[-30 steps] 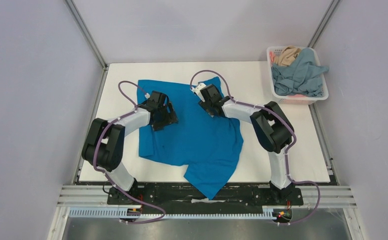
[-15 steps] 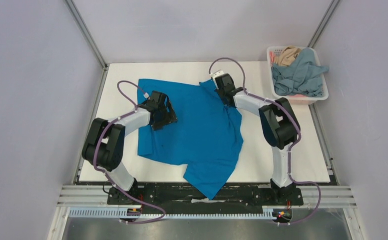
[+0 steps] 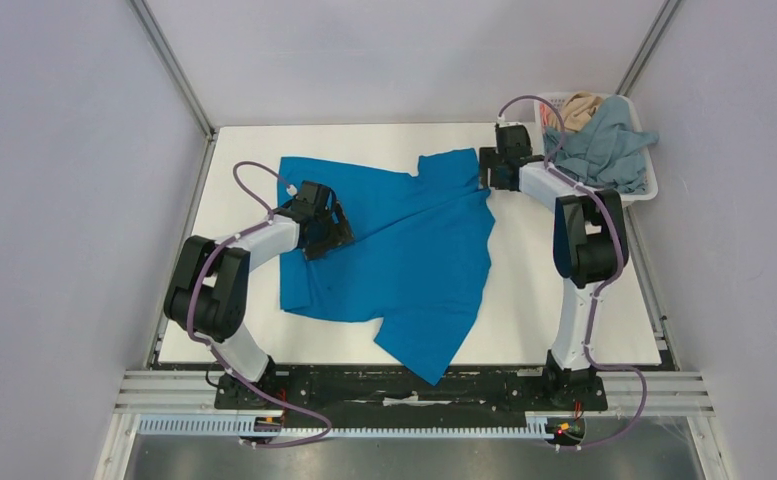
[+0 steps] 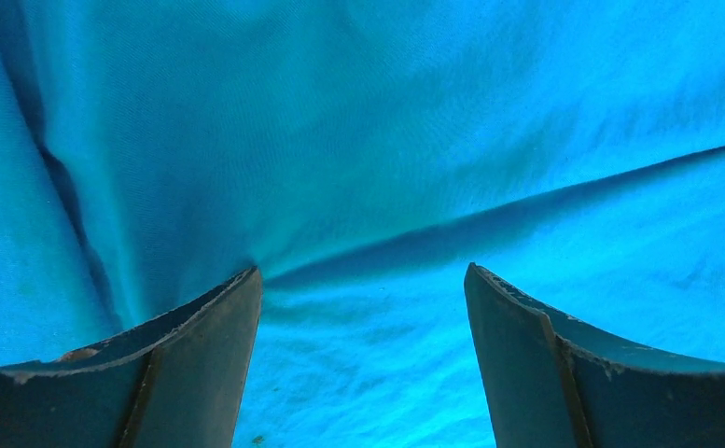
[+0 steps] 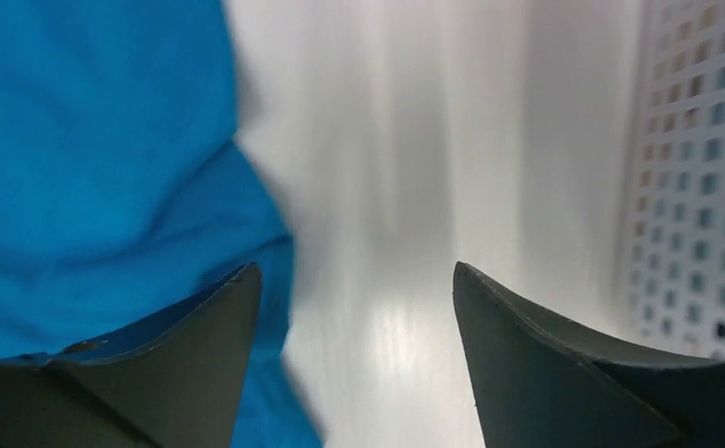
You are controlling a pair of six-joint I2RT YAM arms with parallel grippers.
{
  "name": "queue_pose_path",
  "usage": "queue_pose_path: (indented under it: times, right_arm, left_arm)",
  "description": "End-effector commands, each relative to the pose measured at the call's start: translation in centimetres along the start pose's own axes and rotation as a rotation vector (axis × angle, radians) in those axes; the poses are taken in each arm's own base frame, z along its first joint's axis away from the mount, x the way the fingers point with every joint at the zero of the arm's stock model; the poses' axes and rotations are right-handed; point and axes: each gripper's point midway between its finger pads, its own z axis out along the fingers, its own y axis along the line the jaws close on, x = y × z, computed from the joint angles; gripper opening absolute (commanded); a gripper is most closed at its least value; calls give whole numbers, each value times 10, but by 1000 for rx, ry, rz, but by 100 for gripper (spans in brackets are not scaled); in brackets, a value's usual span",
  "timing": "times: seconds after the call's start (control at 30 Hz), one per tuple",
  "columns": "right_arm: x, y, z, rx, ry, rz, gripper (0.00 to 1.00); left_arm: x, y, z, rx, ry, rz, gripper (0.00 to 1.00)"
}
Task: Fold and stack the t-shirts
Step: Flatten out the tshirt
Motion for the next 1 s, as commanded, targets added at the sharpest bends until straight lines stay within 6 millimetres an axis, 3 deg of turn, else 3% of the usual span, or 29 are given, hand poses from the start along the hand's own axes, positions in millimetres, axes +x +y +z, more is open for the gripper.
queue_pose_path:
  times: [0.0,0.1,0.33,0.4,0.47,0.57,0.73,0.87,0.97]
  right_arm:
    - [-33,54,-57,-203,-139,-14,82]
    - [-20,78,-80,-264,-139,-50,98]
    - [68,126,-144,-353,-126,-112,98]
    - [107,130,-152,-397,-99,-68,98]
    - [131,134,-156,-467,-88,-24,98]
    - [146,127,-153,-453,-79,-12,98]
    - [162,106,-130,-369,-16,23,98]
    - [171,76,-109,-285,29,91,98]
    - [166,51,-97,-220,33,142,98]
  left_arm:
    - [6,-4,-2,36,30,-5,86]
    - [-3,-8,-8,44,3,-6,86]
    - [1,-4,-13,38,1,-24,86]
    - [7,0,-10,33,11,-32,86]
    - [11,1,-8,32,19,-35,86]
    - [15,2,-3,34,40,-36,86]
    - [19,-6,3,76,60,-38,86]
    - [18,-14,5,93,63,-20,86]
    - [18,-30,4,124,64,13,86]
